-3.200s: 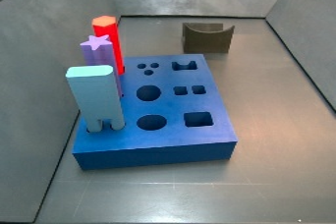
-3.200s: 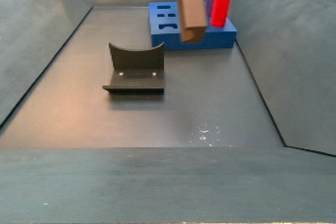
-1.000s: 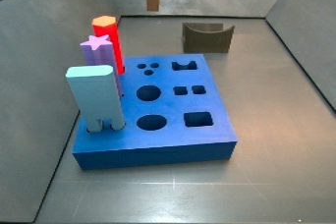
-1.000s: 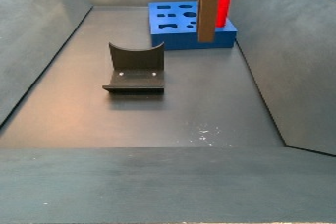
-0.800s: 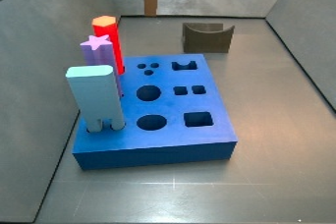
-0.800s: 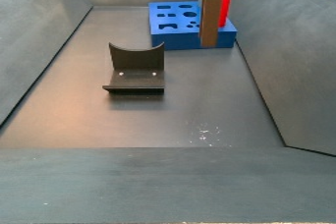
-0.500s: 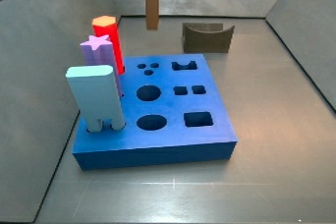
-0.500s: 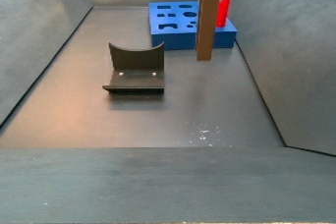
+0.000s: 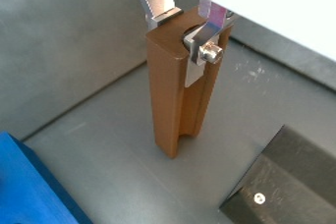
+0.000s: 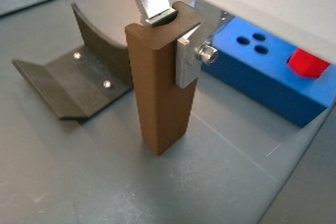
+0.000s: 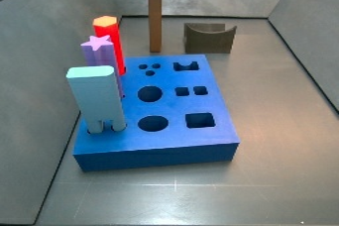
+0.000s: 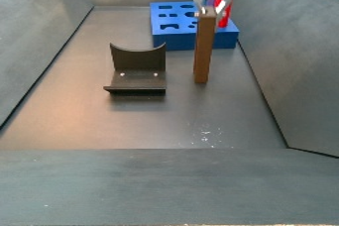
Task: Pick up the arch object. Move up. Place the arch object on the fixture. Regrasp the arch object. Rotate the arch object. Move to above the board. Insert the arch object.
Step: Rotate the arch object.
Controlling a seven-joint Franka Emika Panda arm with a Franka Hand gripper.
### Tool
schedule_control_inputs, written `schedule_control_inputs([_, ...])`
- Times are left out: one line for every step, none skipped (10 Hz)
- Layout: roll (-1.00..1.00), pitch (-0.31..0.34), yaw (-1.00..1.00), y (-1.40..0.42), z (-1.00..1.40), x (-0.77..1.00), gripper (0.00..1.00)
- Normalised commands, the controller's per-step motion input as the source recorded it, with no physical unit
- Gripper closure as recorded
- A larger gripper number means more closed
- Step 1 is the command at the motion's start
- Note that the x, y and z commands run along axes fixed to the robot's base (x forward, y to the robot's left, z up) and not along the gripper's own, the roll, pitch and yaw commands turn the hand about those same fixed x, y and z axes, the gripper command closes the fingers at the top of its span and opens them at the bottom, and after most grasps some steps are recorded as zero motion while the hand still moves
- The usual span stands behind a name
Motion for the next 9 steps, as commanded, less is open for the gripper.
schedule_control_inputs([0.07, -0.048, -0.03, 0.02, -0.18, 0.01, 1.0])
schedule_control_inputs([0.07, -0.048, -0.03, 0.02, -0.18, 0.01, 1.0])
schedule_control_inputs([0.06, -0.034, -0.03, 0.02, -0.19, -0.01, 1.0])
schedule_control_inputs([0.06, -0.035, -0.03, 0.02, -0.19, -0.01, 1.0])
schedule_control_inputs([0.06, -0.036, -0.03, 0.02, -0.18, 0.0, 1.0])
schedule_control_inputs([0.06, -0.036, -0.03, 0.02, -0.18, 0.0, 1.0])
schedule_control_inputs([0.06, -0.036, -0.03, 0.02, -0.18, 0.0, 1.0])
schedule_control_inputs([0.06, -0.036, -0.03, 0.02, -0.18, 0.0, 1.0])
schedule_control_inputs([0.06, -0.036, -0.03, 0.02, -0.18, 0.0, 1.0])
